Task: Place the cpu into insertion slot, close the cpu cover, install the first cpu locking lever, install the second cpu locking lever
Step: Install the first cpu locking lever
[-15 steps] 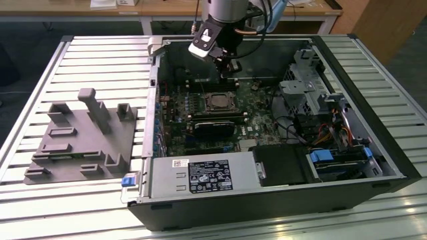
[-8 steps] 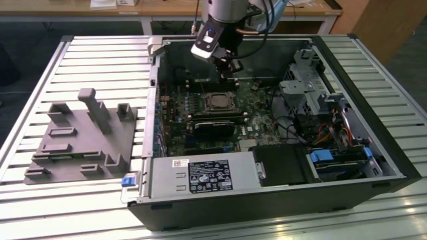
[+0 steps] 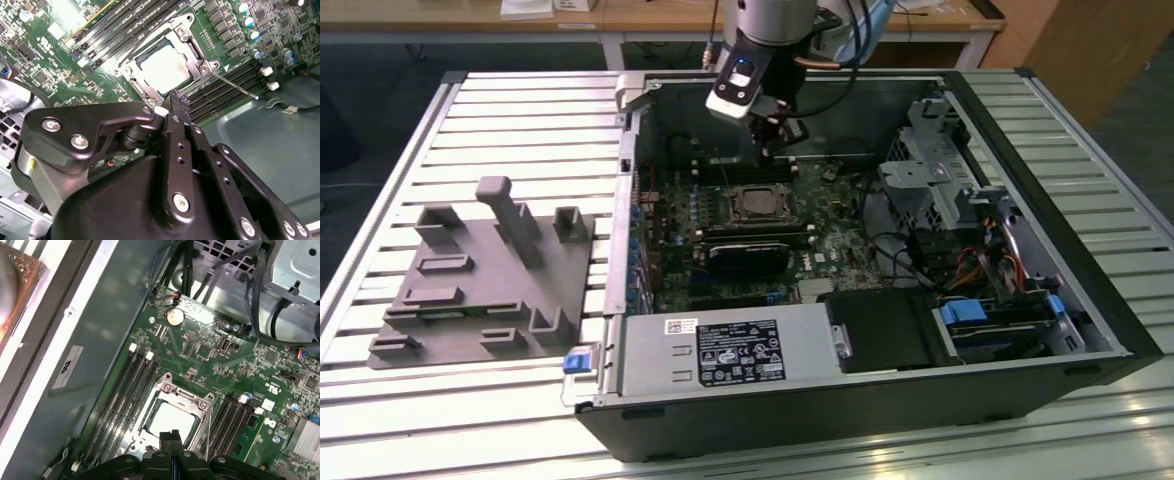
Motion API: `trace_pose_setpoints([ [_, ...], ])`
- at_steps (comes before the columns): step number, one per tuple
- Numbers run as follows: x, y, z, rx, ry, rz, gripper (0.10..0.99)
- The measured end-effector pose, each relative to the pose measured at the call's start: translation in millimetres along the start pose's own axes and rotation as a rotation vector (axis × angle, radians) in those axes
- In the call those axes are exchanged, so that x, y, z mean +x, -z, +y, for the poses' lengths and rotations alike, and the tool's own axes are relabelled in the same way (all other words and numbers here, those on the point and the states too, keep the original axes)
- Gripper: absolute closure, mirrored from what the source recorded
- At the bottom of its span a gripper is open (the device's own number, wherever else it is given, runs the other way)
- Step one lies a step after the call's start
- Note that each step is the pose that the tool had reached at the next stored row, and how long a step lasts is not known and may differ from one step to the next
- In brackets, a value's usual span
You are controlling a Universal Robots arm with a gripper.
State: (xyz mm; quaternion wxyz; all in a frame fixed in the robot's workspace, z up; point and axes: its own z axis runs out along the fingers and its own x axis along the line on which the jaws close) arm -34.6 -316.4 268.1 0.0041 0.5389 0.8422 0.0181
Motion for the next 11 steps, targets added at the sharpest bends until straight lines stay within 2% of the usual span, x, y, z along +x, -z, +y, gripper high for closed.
trace_pose_setpoints([
  [11,0.0,0.0,0.0,0.001,0.112,0.0039,0.98],
])
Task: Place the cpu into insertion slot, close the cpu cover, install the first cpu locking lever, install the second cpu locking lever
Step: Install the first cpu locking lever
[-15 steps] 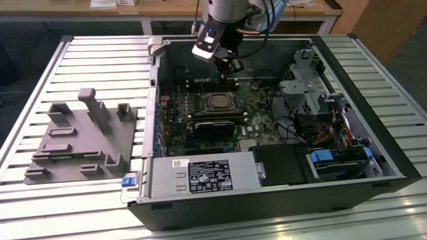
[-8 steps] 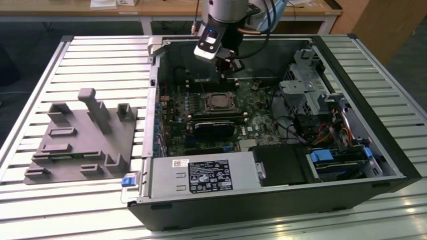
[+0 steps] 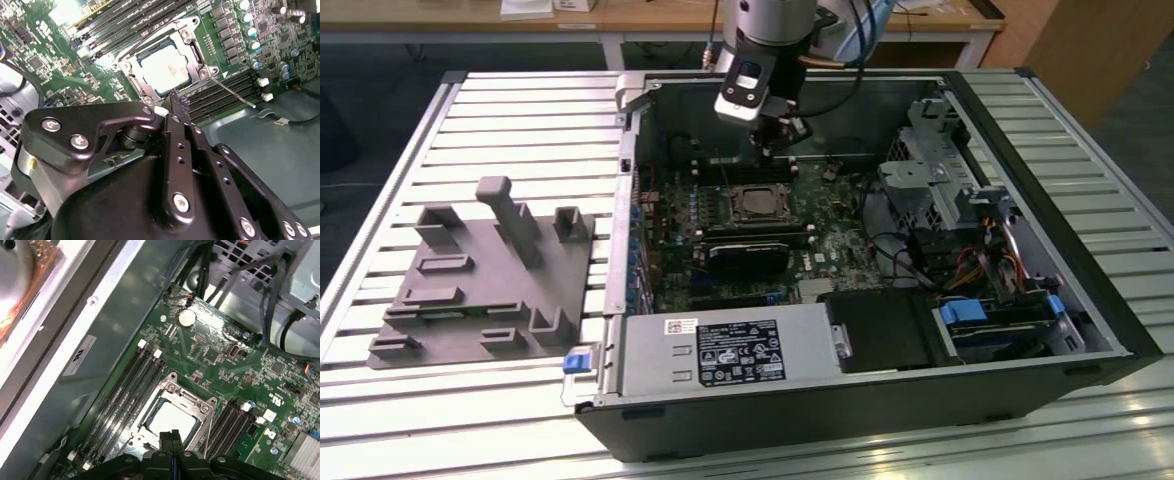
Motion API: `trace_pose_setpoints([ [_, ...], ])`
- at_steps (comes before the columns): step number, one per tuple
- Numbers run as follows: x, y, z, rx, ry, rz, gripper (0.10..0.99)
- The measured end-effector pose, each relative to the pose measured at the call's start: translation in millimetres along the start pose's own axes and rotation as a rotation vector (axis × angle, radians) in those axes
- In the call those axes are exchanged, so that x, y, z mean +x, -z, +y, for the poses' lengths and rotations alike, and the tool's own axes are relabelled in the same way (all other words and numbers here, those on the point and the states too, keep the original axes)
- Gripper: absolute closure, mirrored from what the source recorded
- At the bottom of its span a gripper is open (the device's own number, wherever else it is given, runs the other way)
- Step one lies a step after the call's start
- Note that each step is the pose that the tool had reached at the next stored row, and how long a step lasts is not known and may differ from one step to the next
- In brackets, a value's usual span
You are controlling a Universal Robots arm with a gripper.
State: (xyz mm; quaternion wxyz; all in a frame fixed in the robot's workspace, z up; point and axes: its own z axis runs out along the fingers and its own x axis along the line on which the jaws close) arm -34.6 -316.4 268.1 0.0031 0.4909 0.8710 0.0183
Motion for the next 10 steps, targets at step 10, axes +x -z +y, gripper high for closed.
trace_pose_setpoints([
  [10,0.0,0.0,0.0,0.001,0.116,0.004,0.98],
])
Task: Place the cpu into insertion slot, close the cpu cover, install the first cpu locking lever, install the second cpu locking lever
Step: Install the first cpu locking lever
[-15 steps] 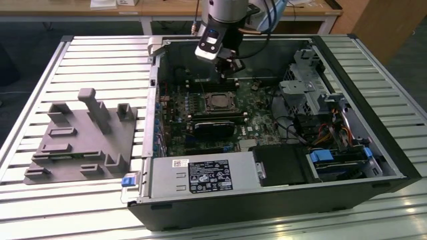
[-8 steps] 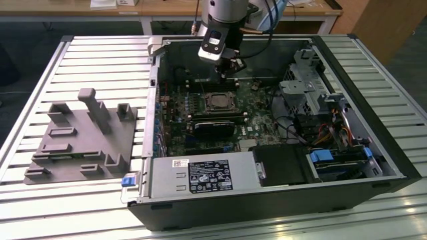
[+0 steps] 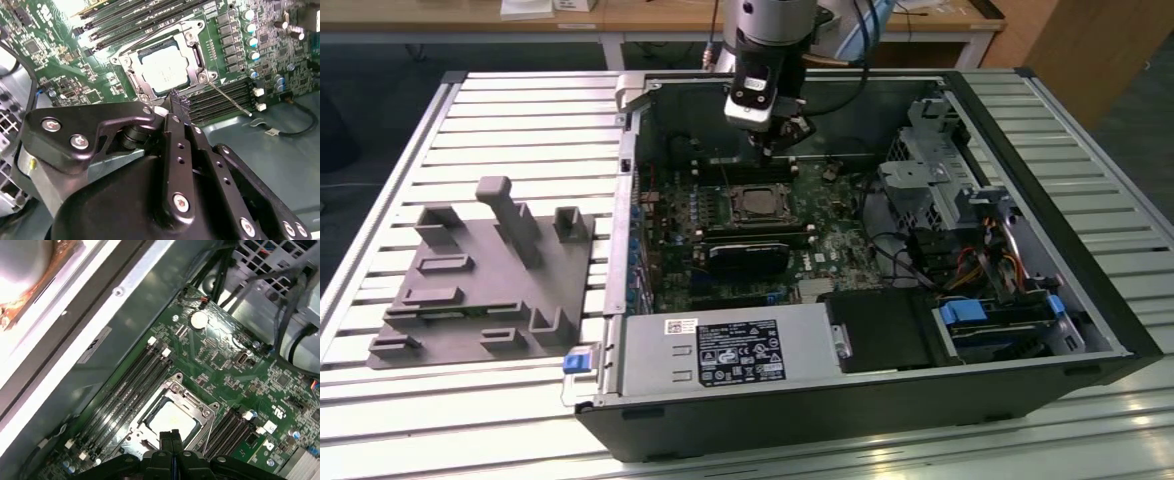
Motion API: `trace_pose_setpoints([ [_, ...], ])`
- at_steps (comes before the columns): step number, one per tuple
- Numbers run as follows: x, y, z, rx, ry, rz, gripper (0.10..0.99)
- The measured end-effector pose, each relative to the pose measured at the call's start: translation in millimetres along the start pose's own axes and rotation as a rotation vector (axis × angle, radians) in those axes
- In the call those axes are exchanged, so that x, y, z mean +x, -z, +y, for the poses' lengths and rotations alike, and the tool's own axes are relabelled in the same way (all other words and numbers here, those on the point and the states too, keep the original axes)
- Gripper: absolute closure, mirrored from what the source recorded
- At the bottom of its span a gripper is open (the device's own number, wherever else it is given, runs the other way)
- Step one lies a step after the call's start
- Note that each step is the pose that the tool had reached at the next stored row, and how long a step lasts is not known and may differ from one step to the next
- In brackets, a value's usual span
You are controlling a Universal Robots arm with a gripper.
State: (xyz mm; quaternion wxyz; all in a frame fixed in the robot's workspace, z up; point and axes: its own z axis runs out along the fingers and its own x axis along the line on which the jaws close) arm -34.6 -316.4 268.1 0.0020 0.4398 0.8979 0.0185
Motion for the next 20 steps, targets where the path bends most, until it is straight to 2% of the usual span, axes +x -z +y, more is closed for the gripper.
trace_pose_setpoints([
  [10,0.0,0.0,0.0,0.001,0.108,0.0038,0.98],
  [20,0.0,-0.4,0.0,0.003,0.283,0.0102,0.98],
])
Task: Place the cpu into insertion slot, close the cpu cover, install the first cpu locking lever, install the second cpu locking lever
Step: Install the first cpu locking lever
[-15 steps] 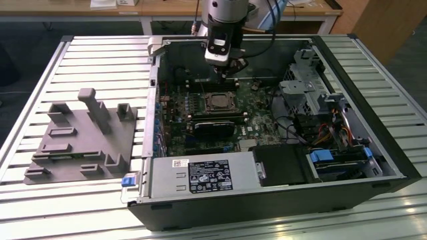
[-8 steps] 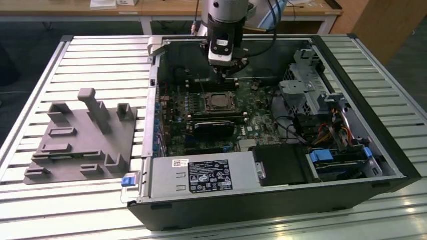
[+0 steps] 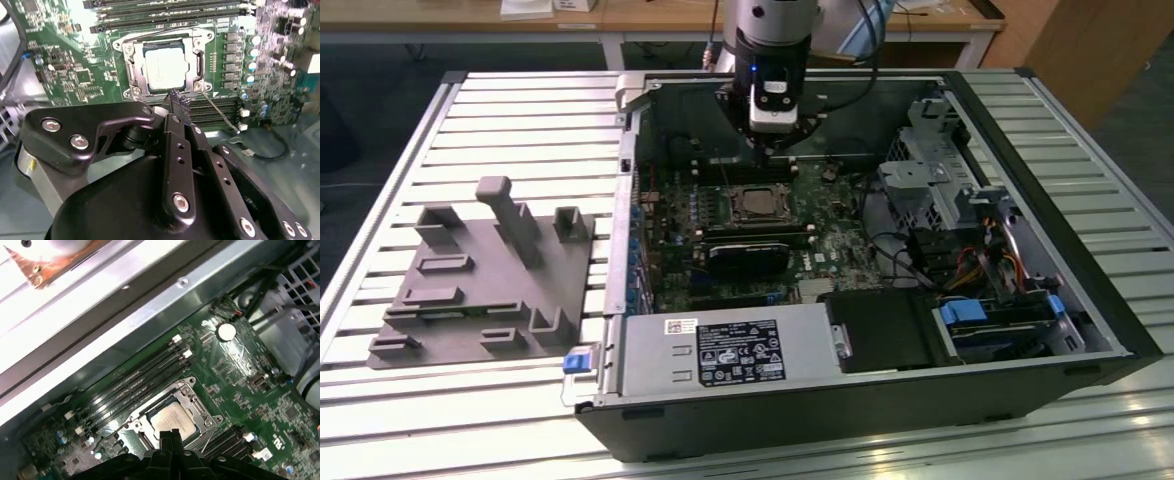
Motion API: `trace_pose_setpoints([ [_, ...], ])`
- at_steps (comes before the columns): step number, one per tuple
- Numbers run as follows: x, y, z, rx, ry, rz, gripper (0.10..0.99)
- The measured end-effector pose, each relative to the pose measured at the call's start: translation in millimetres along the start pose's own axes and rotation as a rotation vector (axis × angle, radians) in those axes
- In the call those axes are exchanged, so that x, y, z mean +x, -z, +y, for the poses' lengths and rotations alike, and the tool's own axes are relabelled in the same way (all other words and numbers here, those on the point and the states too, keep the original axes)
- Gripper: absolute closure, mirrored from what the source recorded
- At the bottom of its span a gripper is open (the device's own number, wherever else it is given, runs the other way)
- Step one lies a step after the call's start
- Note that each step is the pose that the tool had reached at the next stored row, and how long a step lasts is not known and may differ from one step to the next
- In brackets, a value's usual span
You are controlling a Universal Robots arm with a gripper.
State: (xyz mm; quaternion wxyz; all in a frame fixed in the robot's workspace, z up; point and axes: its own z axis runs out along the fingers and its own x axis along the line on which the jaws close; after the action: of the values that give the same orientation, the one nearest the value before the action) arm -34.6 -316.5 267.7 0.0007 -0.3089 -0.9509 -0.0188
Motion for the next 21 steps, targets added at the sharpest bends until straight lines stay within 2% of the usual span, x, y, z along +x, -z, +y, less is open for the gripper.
trace_pose_setpoints([
  [12,0.0,-1.3,0.0,0.002,0.218,0.0064,0.98],
  [21,0.0,-2.1,-0.1,0.003,0.361,0.0113,0.98],
])
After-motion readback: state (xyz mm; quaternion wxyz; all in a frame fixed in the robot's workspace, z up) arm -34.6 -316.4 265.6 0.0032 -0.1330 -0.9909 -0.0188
